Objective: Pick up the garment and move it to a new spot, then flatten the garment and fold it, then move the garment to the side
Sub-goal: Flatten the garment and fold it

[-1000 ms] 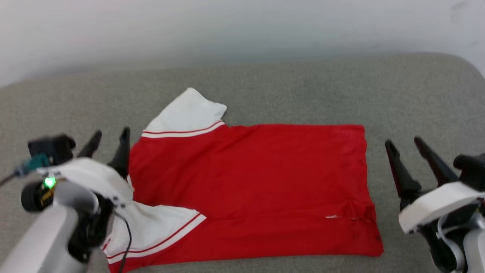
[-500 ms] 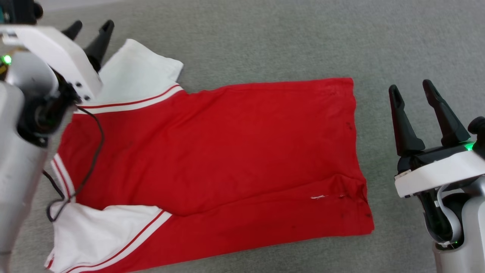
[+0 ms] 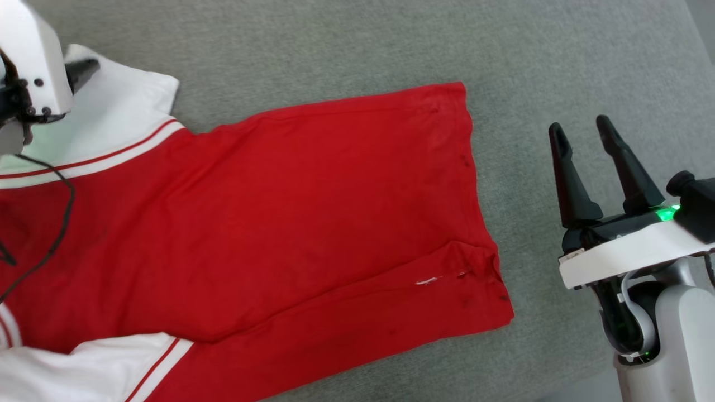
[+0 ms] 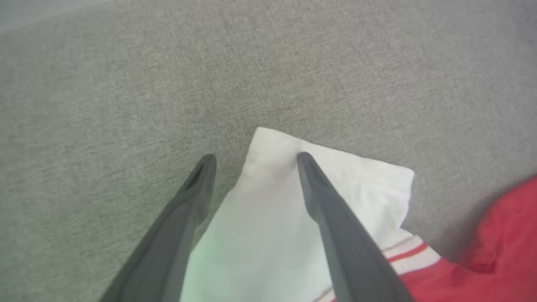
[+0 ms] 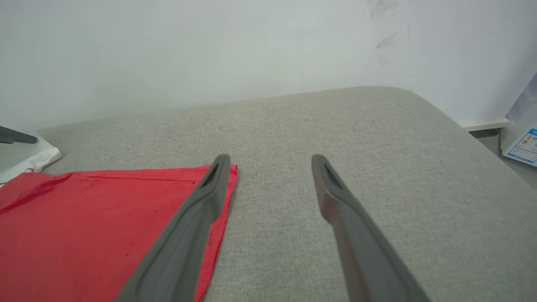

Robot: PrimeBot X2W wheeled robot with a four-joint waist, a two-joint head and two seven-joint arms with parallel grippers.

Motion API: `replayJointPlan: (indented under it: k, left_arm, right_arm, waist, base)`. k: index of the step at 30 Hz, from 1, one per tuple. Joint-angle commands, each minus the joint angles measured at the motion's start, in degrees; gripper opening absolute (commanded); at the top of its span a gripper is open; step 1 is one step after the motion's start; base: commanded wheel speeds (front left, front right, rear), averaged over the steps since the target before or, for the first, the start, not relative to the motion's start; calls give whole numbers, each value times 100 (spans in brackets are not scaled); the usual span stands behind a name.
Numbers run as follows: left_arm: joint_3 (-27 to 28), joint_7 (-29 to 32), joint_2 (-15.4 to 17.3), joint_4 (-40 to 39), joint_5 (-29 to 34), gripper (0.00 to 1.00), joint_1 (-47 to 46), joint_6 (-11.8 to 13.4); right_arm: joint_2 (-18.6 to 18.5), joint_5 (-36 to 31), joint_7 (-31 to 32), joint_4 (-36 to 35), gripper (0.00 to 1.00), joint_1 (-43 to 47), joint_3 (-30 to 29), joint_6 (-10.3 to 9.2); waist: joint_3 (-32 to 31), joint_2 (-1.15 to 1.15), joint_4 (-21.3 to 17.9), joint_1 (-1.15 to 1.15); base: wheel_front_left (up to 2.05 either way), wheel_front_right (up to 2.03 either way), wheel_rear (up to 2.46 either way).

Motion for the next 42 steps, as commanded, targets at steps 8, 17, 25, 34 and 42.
replayJointPlan:
  k: [8,17,25,34,42]
  left_arm:
    - [-127,964,-265,424,-479,0,611,441]
    - [77,475,-389,174,-558,0,504,381]
    - [166,-1,-541,-249,-497,0,96,105]
    - [-52,-221,-737,-839,-287,0,-112,-148]
    - [-161,-389,-827,-1160,-216,0,-46,-296]
  right_arm:
    - [6,253,6,151,100,-166,126,-2]
    - [-367,857,571,275,100,-408,276,-2]
    - [-735,1506,2407,788,100,-1058,262,-2]
    - [-731,1343,4006,1419,100,-1822,-146,-2]
    - [-499,909,4561,2506,100,-2316,-462,-3]
  waist:
    - [210,0,-208,-1]
    - [102,0,46,-1]
    - [-90,0,577,-1]
    - [78,0,1198,-1]
    - [201,0,1515,-1]
  base:
    - [0,0,0]
    - [0,0,0]
    - [0,0,0]
    - [0,0,0]
    - [0,0,0]
